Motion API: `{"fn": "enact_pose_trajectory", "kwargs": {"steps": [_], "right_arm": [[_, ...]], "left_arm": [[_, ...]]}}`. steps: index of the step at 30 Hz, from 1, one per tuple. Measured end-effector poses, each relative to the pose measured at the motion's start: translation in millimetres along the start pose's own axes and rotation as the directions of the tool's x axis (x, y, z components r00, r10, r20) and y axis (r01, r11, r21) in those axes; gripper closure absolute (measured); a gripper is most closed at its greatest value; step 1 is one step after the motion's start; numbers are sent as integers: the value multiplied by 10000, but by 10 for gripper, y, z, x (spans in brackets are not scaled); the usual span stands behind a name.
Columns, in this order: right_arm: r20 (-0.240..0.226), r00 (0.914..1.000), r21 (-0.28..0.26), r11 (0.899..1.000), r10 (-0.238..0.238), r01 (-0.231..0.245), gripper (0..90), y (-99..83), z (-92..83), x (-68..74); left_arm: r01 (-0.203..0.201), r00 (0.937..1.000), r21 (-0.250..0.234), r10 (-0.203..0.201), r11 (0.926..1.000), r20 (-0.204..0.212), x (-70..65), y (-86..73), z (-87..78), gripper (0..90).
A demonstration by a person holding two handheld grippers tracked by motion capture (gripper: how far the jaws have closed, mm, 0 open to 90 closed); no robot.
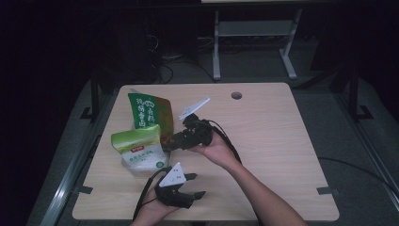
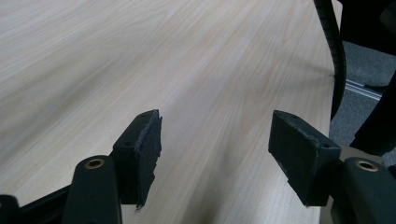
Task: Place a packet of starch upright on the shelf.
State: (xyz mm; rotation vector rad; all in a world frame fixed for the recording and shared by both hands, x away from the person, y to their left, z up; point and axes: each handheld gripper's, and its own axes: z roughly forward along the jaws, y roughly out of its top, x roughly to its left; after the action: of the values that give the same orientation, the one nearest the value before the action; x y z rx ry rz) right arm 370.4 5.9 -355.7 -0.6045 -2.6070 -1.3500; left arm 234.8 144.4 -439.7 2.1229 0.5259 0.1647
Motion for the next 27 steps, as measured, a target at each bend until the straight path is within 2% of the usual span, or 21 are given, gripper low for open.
{"fn": "enact_pose_trajectory", "kwargs": {"steps": [6,13,14,27], "right_arm": [[242,9995,-39,9998,204,-203,490,-124,-142,-88],[629,9970,300,9985,445,-464,421,-252,-233,-185],[660,9959,356,9973,620,-644,409,-288,-270,-217],[1149,9889,187,9951,943,-970,367,-462,-475,-342]], "left_arm": [[89,10000,-60,-89,9999,-4,12,3,8,342],[190,9998,-159,-191,9997,-41,20,-2,-1,339],[166,9999,-161,-166,9997,-43,29,-2,-9,339],[240,9997,-202,-242,9995,-98,56,5,-26,339]]}}
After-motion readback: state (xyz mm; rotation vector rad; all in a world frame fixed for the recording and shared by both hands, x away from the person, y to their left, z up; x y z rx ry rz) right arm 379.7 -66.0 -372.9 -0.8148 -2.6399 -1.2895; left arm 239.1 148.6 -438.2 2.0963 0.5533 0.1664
